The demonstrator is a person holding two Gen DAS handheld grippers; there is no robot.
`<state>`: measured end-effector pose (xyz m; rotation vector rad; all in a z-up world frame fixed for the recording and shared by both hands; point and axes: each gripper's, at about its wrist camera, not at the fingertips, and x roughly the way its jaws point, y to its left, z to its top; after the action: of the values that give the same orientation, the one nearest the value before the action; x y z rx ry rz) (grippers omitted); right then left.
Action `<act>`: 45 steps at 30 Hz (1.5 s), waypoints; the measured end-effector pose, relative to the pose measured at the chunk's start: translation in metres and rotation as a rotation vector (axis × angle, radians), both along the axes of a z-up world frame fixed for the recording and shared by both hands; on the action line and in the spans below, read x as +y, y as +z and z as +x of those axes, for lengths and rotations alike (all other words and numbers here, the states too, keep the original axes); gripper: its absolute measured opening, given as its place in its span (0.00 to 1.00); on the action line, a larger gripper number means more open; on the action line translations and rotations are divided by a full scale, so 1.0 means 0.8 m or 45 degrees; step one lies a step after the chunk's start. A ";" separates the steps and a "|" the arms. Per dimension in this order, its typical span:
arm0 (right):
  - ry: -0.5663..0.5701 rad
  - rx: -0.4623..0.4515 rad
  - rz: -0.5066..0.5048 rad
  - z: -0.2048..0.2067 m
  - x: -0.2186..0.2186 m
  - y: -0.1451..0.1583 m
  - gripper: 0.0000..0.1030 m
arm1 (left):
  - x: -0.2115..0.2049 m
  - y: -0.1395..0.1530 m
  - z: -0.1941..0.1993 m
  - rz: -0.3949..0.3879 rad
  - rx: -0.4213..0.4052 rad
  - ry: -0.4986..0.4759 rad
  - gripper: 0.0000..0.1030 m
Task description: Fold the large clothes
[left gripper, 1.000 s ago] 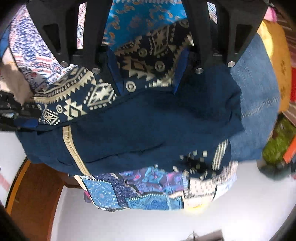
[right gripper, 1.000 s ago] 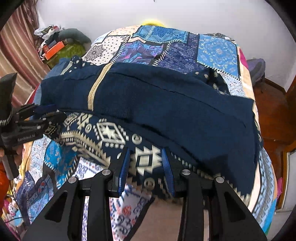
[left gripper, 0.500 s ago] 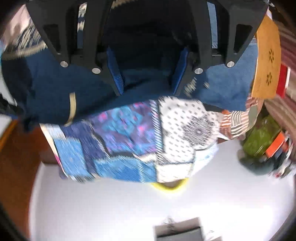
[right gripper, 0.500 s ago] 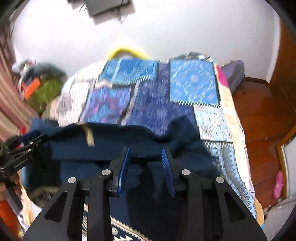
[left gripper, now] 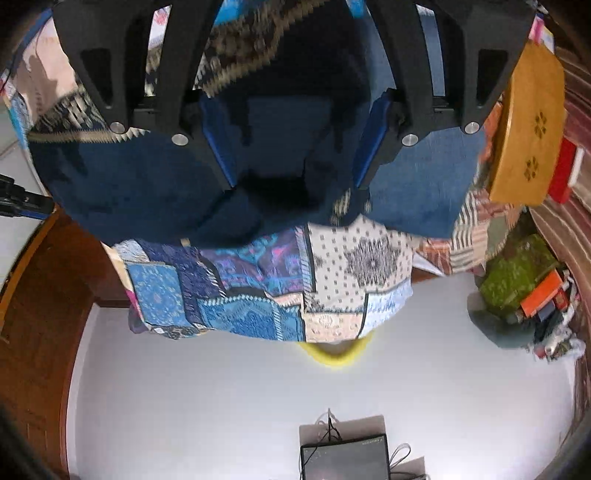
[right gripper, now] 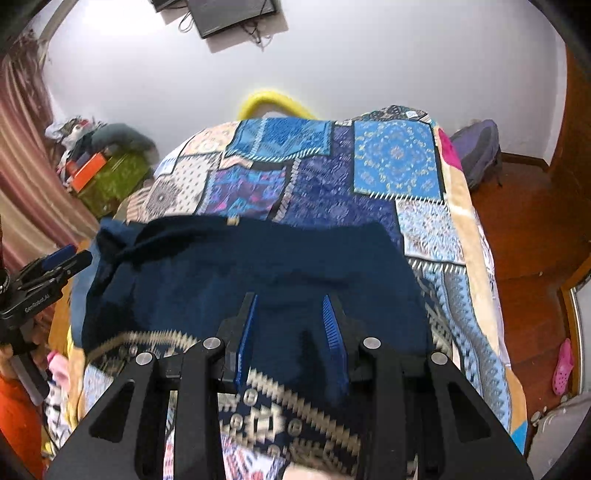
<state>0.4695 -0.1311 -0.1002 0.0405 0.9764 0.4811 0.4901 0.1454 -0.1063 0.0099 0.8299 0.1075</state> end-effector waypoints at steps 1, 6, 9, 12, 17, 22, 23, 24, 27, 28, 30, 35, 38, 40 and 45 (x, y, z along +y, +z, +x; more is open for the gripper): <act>0.006 0.004 -0.001 -0.004 0.000 0.000 0.32 | 0.003 -0.001 -0.012 -0.026 0.001 0.005 0.62; 0.044 0.007 -0.030 -0.038 -0.004 0.003 0.33 | 0.024 -0.009 -0.057 -0.138 0.016 0.065 0.63; 0.065 -0.018 -0.084 -0.057 -0.003 0.003 0.41 | 0.038 -0.020 -0.077 -0.223 0.044 0.094 0.63; 0.114 -0.043 -0.145 -0.073 0.004 0.000 0.43 | 0.041 -0.030 -0.077 -0.243 0.103 0.089 0.63; 0.204 -0.053 -0.203 -0.087 0.021 -0.011 0.43 | 0.036 -0.035 -0.053 -0.196 0.126 0.069 0.63; 0.209 -0.026 -0.231 -0.071 0.037 -0.031 0.43 | 0.042 -0.046 -0.013 -0.166 0.139 0.081 0.63; 0.200 -0.021 -0.225 -0.067 0.038 -0.034 0.43 | 0.046 -0.050 -0.001 -0.170 0.149 0.088 0.63; 0.190 -0.015 -0.219 -0.063 0.039 -0.038 0.43 | 0.050 -0.052 0.008 -0.174 0.157 0.084 0.63; 0.179 -0.001 -0.215 -0.047 0.042 -0.048 0.43 | 0.063 -0.051 0.038 -0.193 0.154 0.039 0.63; 0.178 -0.009 -0.228 -0.045 0.043 -0.050 0.43 | 0.069 -0.051 0.050 -0.184 0.151 0.047 0.63; 0.181 -0.034 -0.253 -0.042 0.044 -0.052 0.43 | 0.081 -0.050 0.069 -0.159 0.143 0.083 0.63; 0.166 -0.038 -0.235 -0.038 0.039 -0.054 0.43 | 0.116 -0.048 0.091 -0.145 0.096 0.240 0.63; 0.151 -0.028 -0.218 -0.038 0.035 -0.054 0.43 | 0.130 -0.045 0.076 -0.180 0.051 0.306 0.63; 0.148 -0.024 -0.219 -0.040 0.034 -0.054 0.43 | 0.133 -0.041 0.057 -0.193 0.040 0.317 0.63; 0.149 -0.032 -0.220 -0.054 0.031 -0.043 0.43 | 0.127 -0.020 0.007 -0.224 0.007 0.278 0.63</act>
<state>0.4265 -0.1067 -0.1345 -0.1787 0.9958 0.5013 0.4958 0.2473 -0.1226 -0.2469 0.8421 0.2399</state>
